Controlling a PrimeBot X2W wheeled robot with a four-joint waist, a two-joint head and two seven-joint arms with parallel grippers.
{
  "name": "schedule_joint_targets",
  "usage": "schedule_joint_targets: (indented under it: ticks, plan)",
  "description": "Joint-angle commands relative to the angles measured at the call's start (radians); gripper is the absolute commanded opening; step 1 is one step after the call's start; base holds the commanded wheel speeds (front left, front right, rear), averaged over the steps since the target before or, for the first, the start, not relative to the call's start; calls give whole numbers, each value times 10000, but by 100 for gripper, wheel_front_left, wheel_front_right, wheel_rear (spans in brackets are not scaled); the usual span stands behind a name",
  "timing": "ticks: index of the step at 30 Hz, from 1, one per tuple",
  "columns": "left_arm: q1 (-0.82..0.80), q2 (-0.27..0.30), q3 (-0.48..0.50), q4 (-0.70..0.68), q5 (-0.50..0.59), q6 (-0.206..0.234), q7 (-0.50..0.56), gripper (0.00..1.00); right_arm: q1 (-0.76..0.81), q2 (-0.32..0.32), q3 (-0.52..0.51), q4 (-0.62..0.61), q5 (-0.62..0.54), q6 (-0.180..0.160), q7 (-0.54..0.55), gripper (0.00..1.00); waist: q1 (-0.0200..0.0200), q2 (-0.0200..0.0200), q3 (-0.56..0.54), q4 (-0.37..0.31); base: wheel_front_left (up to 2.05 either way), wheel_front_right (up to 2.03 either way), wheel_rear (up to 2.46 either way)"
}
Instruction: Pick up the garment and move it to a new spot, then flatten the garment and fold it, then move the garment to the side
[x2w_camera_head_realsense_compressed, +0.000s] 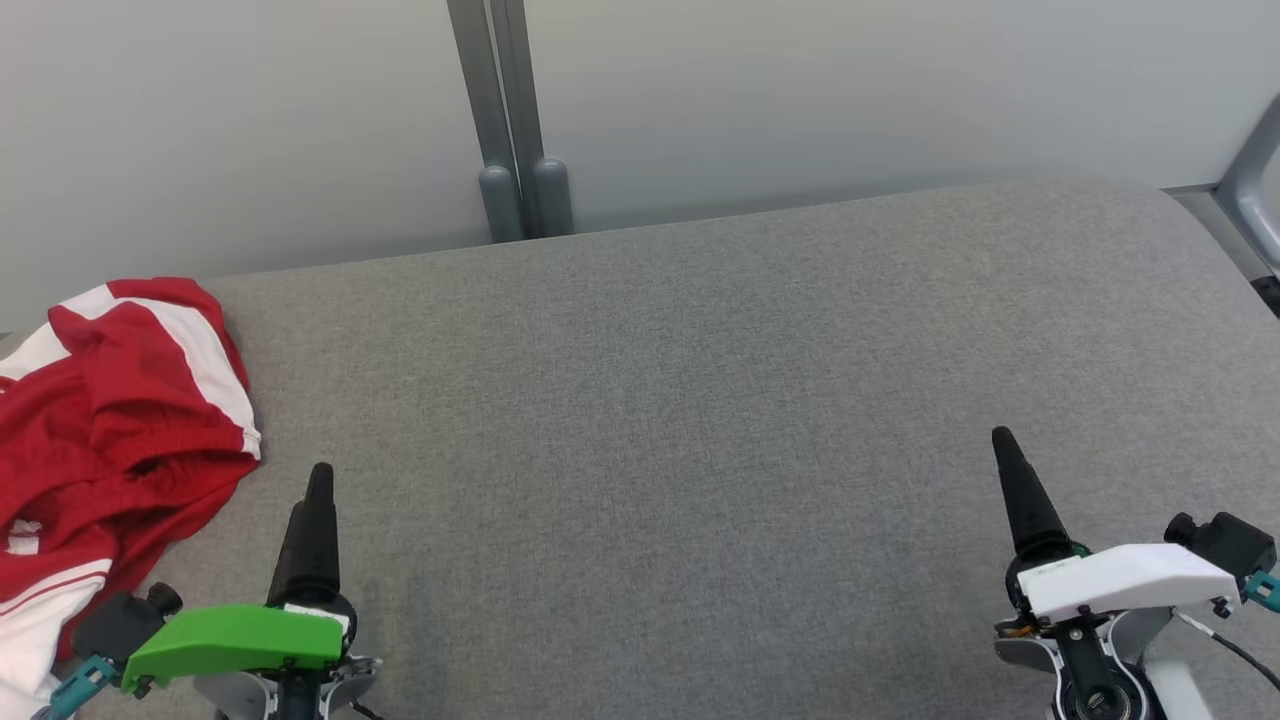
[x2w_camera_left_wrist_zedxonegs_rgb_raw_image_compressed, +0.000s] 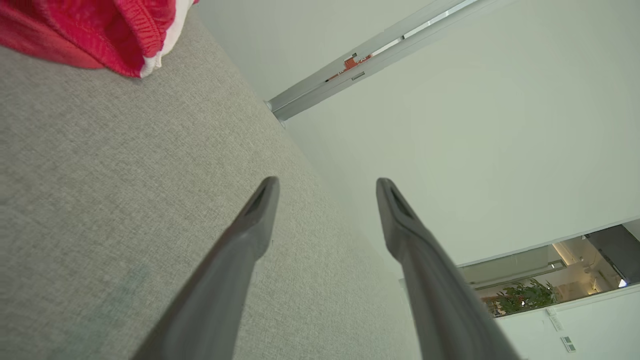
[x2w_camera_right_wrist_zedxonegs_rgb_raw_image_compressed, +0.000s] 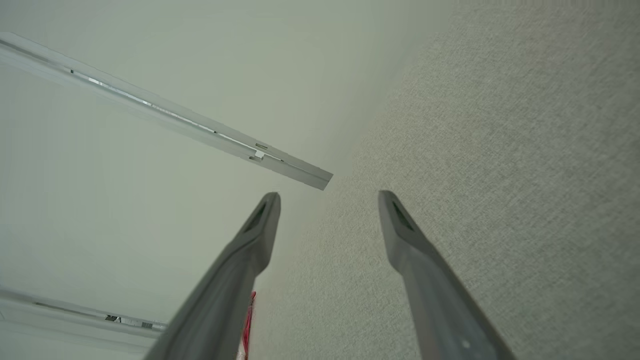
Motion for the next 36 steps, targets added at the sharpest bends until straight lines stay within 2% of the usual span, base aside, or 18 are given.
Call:
schedule_joint_targets:
  ticks: [1,7,20,36]
  plan:
    - [-85,59,-70,-118,534,19,-111,100,-67,-69,100,-219,-654,4,-120,100,0,0,8,18,0,0,0]
    - [-54,132,-174,-89,1881,12,-329,100,-60,-117,344,-246,-1989,5,-341,100,0,0,22,62,0,0,0]
    - [21,192,-366,16,4296,345,-765,100,27,-118,491,-224,-4202,5,-780,100,0,0,-13,122,0,0,0]
    - [120,425,-427,99,6217,445,-1228,100,58,-108,548,-254,-6203,6,-1240,100,0,0,-66,192,0,0,0]
